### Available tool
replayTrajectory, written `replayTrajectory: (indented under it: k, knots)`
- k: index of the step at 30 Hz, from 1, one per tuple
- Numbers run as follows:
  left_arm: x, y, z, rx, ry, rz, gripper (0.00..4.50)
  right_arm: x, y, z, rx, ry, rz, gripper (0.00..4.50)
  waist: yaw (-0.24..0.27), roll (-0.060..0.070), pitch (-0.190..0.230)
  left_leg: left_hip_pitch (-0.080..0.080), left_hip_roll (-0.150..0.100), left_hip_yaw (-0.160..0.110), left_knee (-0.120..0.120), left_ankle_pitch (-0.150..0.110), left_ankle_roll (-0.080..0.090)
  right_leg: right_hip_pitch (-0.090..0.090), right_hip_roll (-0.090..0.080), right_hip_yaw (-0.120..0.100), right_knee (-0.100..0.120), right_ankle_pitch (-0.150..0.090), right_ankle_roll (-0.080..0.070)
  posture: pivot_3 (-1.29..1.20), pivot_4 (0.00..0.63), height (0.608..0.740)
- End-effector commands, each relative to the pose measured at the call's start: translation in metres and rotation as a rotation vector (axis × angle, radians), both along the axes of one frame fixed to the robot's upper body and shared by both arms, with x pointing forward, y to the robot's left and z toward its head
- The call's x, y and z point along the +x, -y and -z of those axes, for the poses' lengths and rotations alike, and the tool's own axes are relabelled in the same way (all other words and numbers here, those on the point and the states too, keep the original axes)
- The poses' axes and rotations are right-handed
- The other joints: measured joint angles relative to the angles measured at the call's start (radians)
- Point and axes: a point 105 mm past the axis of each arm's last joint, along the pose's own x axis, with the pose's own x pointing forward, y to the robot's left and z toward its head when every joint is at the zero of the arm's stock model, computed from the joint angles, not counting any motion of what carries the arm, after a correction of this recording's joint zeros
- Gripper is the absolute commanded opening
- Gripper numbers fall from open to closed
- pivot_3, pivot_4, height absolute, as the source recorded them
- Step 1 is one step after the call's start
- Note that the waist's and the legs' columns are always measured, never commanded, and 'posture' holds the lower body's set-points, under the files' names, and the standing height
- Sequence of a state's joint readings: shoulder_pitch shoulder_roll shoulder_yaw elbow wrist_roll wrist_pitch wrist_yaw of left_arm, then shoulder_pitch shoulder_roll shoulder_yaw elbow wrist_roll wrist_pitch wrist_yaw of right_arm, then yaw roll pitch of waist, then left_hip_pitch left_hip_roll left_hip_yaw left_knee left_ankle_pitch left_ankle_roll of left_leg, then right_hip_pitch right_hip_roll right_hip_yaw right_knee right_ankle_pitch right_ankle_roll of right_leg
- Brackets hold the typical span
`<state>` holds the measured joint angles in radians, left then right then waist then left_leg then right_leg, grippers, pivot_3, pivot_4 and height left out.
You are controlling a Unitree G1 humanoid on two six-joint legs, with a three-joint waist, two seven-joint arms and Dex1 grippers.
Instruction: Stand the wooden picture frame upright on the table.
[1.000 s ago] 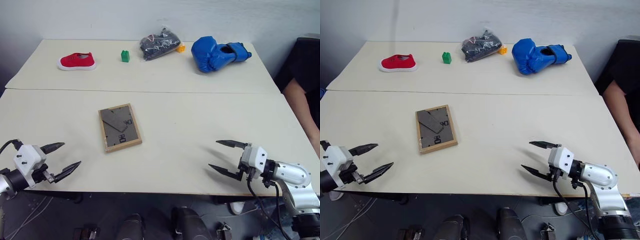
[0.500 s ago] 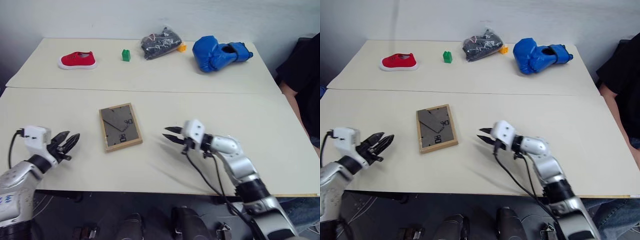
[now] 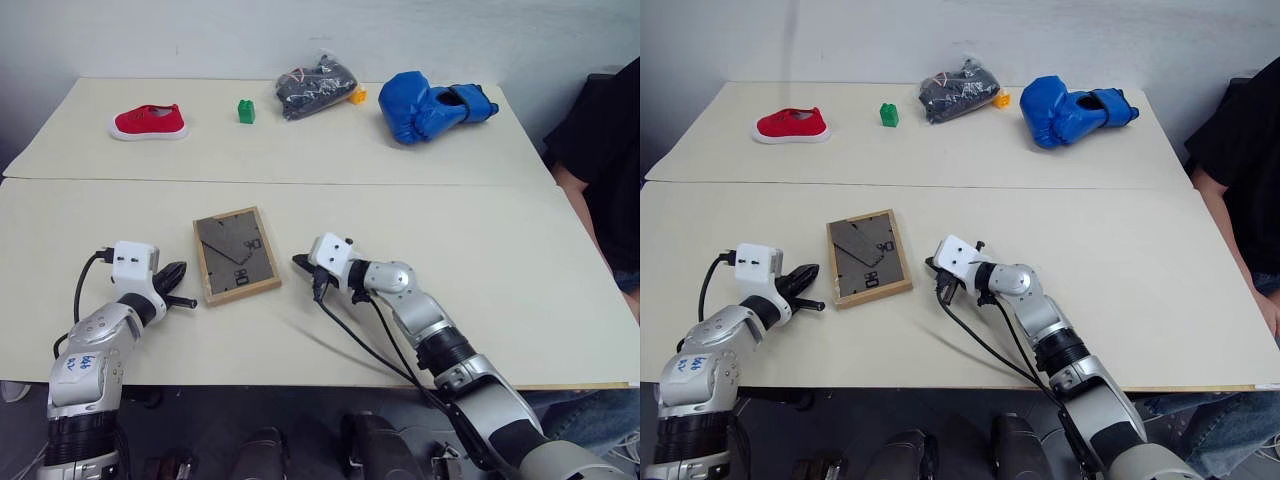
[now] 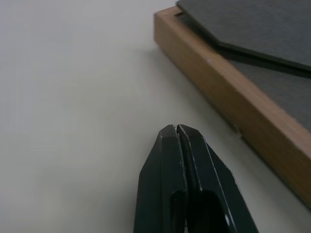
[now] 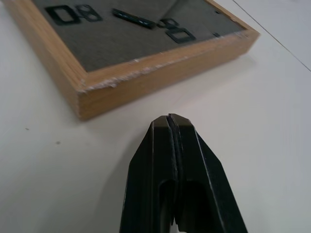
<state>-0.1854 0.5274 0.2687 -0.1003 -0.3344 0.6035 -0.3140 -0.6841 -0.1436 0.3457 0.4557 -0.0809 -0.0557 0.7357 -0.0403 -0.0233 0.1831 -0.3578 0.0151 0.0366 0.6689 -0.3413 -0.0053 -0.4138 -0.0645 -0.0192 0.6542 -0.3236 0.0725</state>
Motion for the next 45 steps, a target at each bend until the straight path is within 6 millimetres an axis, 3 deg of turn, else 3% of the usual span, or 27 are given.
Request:
replayTrajectory:
  k: [1, 9, 19, 22, 25, 28, 30, 32, 35, 41, 45]
  knots:
    - [-0.004, 0.020, 0.008, 0.008, -0.056, 0.128, 0.03, -0.015, -0.005, -0.016, 0.032, 0.031, -0.081, 0.00, 0.001, 0.000, 0.000, 0.000, 0.000, 0.000, 0.000, 0.000, 0.000, 0.000, 0.000, 0.000, 0.000, 0.000, 0.000, 0.00, 0.150, 0.740]
    - [-0.018, 0.052, 0.017, 0.038, -0.113, 0.339, 0.03, -0.045, 0.016, -0.004, 0.004, -0.056, -0.137, 0.00, 0.012, 0.000, 0.000, 0.000, 0.000, -0.001, -0.001, 0.000, 0.001, 0.001, -0.001, 0.000, -0.001, 0.000, 0.000, 0.00, 0.150, 0.740]
    - [-0.031, 0.087, 0.022, 0.025, -0.146, 0.493, 0.03, -0.064, 0.053, -0.001, -0.026, -0.117, -0.069, 0.00, 0.015, 0.000, 0.000, 0.001, -0.001, -0.001, -0.001, -0.001, 0.001, 0.002, -0.001, 0.000, -0.002, 0.000, 0.000, 0.00, 0.150, 0.740]
    - [-0.030, 0.080, 0.022, 0.039, -0.155, 0.453, 0.03, -0.067, 0.064, 0.001, -0.047, -0.132, -0.042, 0.00, 0.015, 0.000, 0.000, 0.002, -0.001, -0.001, -0.001, -0.001, 0.001, 0.002, -0.001, 0.000, -0.002, 0.000, 0.000, 0.00, 0.150, 0.740]
    - [-0.031, 0.056, 0.014, -0.029, -0.203, 0.380, 0.03, -0.067, 0.087, 0.003, -0.095, -0.137, 0.001, 0.00, 0.014, 0.000, 0.000, 0.002, -0.001, -0.001, -0.001, -0.001, 0.001, 0.003, -0.001, 0.000, -0.007, 0.000, 0.000, 0.00, 0.150, 0.740]
    - [-0.032, 0.037, 0.001, -0.222, -0.299, 0.334, 0.59, -0.063, 0.104, -0.001, -0.119, -0.125, 0.034, 0.00, 0.010, 0.000, 0.000, 0.002, 0.000, -0.001, -0.002, -0.001, 0.001, 0.002, -0.001, 0.000, -0.007, 0.000, 0.000, 0.00, 0.150, 0.740]
    - [-0.037, 0.034, -0.009, -0.357, -0.462, 0.392, 1.21, -0.060, 0.106, -0.004, -0.129, -0.109, 0.029, 0.00, 0.008, 0.000, 0.000, 0.003, 0.000, -0.001, -0.002, 0.000, 0.001, 0.002, 0.000, 0.001, -0.006, 0.000, 0.000, 0.00, 0.150, 0.740]
    - [-0.039, 0.032, -0.019, -0.476, -0.628, 0.416, 1.82, -0.057, 0.103, -0.006, -0.132, -0.094, 0.014, 0.00, 0.006, -0.001, 0.000, 0.003, 0.001, -0.001, -0.002, 0.000, 0.000, 0.002, 0.003, 0.000, -0.005, 0.000, -0.001, 0.00, 0.150, 0.740]
    - [-0.027, 0.034, -0.031, -0.583, -0.706, 0.403, 2.75, -0.052, 0.094, -0.007, -0.132, -0.076, -0.006, 0.00, 0.010, 0.000, 0.001, 0.003, 0.000, -0.001, -0.003, 0.001, -0.001, 0.001, 0.003, 0.001, -0.001, -0.001, -0.001, 0.00, 0.150, 0.740]
    - [-0.017, 0.055, -0.029, -0.629, -0.832, 0.449, 4.44, -0.039, 0.072, -0.006, -0.134, -0.043, -0.034, 0.00, 0.012, 0.000, 0.001, 0.000, -0.001, -0.001, -0.001, 0.000, 0.000, 0.000, 0.001, 0.001, 0.000, -0.001, -0.001, 0.00, 0.150, 0.740]
    - [-0.016, 0.071, -0.022, -0.633, -0.875, 0.488, 4.48, -0.034, 0.057, -0.005, -0.129, -0.033, -0.047, 0.00, 0.013, 0.000, 0.000, 0.000, -0.001, -0.001, 0.001, 0.000, -0.001, 0.000, 0.001, 0.001, 0.000, 0.000, -0.001, 0.00, 0.150, 0.740]
